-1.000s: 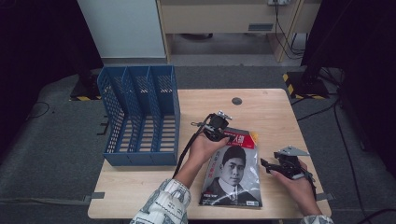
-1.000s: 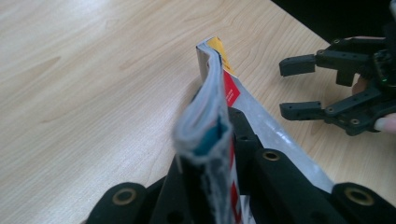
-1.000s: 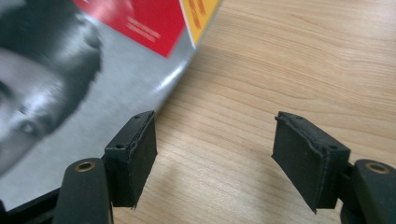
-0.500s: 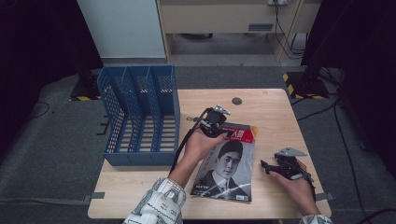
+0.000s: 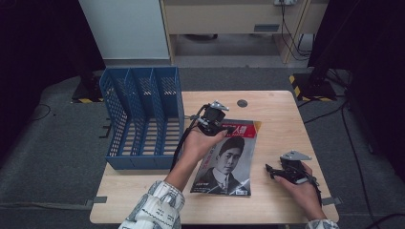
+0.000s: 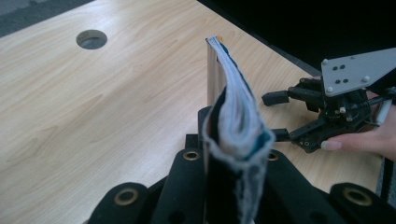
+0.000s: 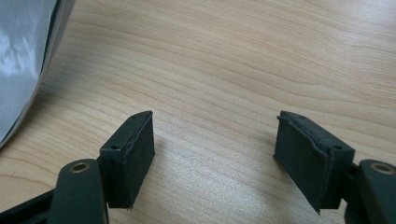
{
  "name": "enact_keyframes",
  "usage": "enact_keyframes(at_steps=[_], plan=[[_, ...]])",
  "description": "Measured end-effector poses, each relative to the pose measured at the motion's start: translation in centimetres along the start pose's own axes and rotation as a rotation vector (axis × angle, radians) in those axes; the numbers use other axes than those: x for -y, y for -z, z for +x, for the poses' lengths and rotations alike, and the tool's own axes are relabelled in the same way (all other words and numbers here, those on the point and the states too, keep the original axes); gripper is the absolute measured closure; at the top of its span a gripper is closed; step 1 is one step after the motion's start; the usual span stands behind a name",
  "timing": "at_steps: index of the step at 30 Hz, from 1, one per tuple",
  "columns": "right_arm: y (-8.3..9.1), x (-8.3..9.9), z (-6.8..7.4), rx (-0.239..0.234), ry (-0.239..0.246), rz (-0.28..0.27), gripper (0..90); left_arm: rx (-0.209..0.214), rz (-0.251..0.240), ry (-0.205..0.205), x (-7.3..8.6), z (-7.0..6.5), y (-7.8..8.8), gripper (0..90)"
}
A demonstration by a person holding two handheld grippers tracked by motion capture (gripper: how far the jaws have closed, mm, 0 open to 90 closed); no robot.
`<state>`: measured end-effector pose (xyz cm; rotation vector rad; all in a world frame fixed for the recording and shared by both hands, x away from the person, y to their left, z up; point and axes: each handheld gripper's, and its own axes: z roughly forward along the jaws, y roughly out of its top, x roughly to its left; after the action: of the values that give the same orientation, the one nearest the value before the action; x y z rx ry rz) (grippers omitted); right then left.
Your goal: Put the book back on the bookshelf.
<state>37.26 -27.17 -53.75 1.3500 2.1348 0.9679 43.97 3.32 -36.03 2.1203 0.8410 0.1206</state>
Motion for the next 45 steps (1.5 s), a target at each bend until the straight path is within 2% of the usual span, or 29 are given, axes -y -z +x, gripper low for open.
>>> enact_keyframes(at_steps=[17, 33, 45], plan=[[0.0, 0.0, 0.1, -0.001, 0.008, 0.003, 28.7, -0.008, -0.052, 0.026, -0.8, 0.5, 3.0, 86.6], [0.0, 0.0, 0.2, -0.002, 0.008, 0.001, 28.7, -0.078, -0.084, 0.052, -1.5, 0.8, 6.2, 86.6], [0.0, 0.0, 0.2, -0.001, 0.004, 0.003, 28.7, -0.094, -0.101, 0.051, -2.2, 0.9, 7.9, 86.5]])
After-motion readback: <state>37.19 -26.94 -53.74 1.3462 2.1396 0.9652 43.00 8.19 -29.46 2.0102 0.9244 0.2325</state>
